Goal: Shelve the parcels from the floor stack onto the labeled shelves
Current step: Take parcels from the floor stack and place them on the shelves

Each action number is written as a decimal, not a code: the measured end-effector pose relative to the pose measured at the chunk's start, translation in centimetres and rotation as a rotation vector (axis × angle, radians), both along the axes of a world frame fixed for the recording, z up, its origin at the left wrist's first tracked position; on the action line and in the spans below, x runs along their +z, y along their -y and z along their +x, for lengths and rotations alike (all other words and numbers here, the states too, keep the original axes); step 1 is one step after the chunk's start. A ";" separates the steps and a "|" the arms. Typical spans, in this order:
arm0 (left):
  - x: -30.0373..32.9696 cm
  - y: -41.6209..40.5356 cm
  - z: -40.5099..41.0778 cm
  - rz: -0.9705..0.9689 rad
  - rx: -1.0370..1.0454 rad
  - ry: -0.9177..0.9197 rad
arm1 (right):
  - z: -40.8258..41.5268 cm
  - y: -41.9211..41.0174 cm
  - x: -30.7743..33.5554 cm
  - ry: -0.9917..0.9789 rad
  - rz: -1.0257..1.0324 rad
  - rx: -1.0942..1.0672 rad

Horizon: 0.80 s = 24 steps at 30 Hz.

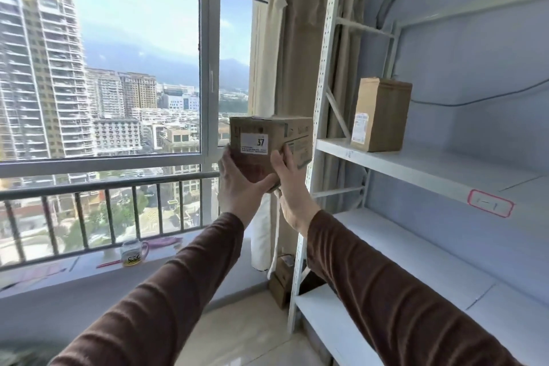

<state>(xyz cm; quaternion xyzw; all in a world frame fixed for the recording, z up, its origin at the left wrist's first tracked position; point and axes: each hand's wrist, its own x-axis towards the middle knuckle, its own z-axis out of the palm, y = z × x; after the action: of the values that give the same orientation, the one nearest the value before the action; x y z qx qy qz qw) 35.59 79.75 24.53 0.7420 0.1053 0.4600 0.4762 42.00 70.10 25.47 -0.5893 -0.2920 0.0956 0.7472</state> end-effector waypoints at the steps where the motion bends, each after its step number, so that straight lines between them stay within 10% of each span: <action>1: -0.2 0.0 0.4 0.000 -0.005 0.009 | 0.6 -0.1 -0.1 0.011 0.007 0.013; 15: 0.5 -1.2 2.1 -0.118 -0.015 0.201 | 5.5 1.2 -1.6 0.048 0.004 0.072; 24: 0.7 -10.7 -1.6 -0.560 -0.232 0.305 | 9.9 7.2 -3.1 -0.612 0.390 -0.121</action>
<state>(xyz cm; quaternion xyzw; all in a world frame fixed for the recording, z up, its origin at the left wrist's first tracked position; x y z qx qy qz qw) 33.98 90.42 25.21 0.5124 0.0698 0.4614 0.7209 51.86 62.87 22.37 -0.3961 -0.0323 0.1659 0.9025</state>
